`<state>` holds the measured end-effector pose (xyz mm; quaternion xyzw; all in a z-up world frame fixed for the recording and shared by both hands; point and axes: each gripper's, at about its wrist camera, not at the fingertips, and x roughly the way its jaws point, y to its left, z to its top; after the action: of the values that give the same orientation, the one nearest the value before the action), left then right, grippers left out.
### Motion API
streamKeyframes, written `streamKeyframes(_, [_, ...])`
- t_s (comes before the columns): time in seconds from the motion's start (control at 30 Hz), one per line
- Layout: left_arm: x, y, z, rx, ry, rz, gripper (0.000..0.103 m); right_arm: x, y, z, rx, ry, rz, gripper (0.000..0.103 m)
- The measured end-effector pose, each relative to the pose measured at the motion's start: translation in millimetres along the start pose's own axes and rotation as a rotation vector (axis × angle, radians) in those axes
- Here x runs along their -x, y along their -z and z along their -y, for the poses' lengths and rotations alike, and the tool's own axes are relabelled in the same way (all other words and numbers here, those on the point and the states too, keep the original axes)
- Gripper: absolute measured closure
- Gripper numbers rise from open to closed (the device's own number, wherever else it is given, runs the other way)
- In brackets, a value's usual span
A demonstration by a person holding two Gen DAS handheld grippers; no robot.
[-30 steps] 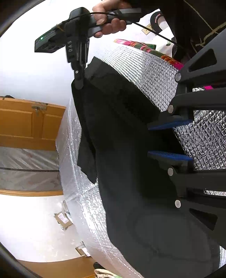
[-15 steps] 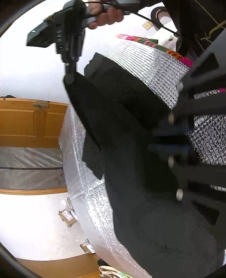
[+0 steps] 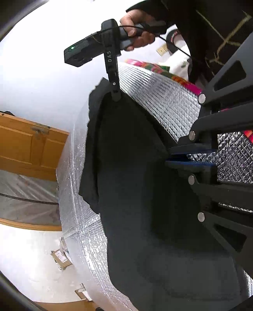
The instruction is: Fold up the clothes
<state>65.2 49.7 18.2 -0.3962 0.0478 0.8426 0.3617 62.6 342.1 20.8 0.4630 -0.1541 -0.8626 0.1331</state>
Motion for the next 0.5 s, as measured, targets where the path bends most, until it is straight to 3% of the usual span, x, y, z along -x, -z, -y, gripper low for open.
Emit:
streamKeyframes(0.33, [41.5,-7.5,-0.6,0.002,0.107,0.134,0.098,48.2,-20.9,-8.6,0.067,0.038,0.198,0.086])
streamKeyframes(0.5, [34.0,-12.8,-27.4,0.137,-0.084,0.136,0.098,27.9,-34.7,-26.4,0.1,-0.009,0.2,0.079])
